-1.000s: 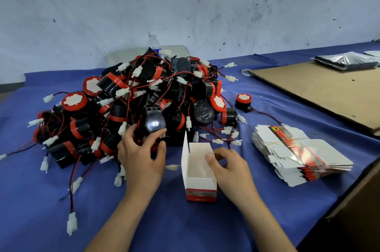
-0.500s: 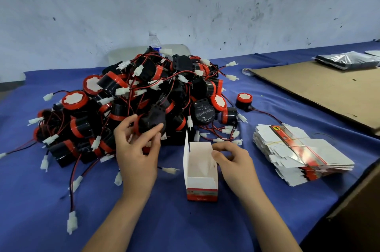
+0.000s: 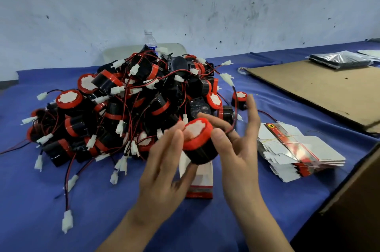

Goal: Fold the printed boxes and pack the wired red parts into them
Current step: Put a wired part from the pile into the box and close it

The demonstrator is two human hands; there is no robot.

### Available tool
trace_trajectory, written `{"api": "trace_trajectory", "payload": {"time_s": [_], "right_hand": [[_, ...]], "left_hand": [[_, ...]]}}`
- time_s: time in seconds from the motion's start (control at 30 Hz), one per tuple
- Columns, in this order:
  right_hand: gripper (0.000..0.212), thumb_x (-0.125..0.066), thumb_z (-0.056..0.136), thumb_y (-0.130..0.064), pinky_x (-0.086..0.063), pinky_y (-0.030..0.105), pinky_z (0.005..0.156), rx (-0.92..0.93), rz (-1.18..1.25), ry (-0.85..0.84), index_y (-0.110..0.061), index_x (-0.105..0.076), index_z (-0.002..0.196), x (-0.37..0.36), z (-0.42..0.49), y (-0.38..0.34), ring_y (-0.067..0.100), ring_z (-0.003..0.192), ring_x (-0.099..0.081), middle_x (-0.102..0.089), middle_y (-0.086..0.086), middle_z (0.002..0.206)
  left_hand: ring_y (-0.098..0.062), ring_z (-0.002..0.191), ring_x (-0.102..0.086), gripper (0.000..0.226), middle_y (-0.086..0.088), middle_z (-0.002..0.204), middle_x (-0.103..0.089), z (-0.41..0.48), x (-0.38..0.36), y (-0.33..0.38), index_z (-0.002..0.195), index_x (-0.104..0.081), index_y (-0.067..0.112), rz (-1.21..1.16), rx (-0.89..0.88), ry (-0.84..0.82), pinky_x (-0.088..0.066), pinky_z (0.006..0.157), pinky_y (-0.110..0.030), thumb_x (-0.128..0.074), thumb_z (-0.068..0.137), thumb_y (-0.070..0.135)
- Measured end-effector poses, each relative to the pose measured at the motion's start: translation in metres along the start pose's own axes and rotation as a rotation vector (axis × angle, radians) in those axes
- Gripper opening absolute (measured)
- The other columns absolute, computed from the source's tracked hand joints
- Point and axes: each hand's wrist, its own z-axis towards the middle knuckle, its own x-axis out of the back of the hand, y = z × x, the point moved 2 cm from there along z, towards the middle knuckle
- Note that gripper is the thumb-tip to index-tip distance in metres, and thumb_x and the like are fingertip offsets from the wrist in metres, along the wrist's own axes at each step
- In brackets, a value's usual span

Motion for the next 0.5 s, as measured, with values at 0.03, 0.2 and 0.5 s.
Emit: {"api": "trace_trajectory", "payload": {"time_s": [0.03, 0.2, 0.5], "right_hand": [[0.077, -0.069, 0.082, -0.017, -0.051, 0.024, 0.082, -0.014, 0.035, 0.017, -0.032, -0.026, 0.145, 0.002, 0.001, 0.000, 0.017, 0.095, -0.067, -0.072, 0.007, 0.105], [0.049, -0.063, 0.081, -0.009, -0.054, 0.028, 0.078, -0.074, 0.110, 0.040, -0.021, -0.051, 0.127, 0.011, 0.005, 0.001, 0.021, 0.088, -0.068, -0.072, 0.010, 0.092], [0.037, -0.060, 0.086, -0.007, -0.050, 0.024, 0.084, 0.036, -0.086, 0.088, -0.016, -0.055, 0.121, 0.014, 0.002, 0.007, 0.014, 0.092, -0.064, -0.070, 0.000, 0.093]], "left_hand": [[-0.016, 0.140, -0.035, 0.078, -0.007, 0.148, -0.034, 0.000, -0.002, 0.003, 0.154, -0.015, 0.016, 0.004, -0.009, -0.011, -0.038, 0.110, -0.035, -0.060, 0.090, 0.012], [-0.015, 0.143, -0.028, 0.068, -0.014, 0.148, -0.038, -0.001, -0.010, -0.002, 0.154, -0.009, 0.024, -0.039, 0.191, -0.096, -0.014, 0.120, -0.047, -0.047, 0.099, 0.037], [0.003, 0.137, -0.030, 0.067, 0.030, 0.137, -0.036, 0.000, -0.009, -0.010, 0.143, -0.030, 0.027, -0.115, 0.397, -0.170, -0.008, 0.118, -0.050, -0.046, 0.090, 0.063]]}}
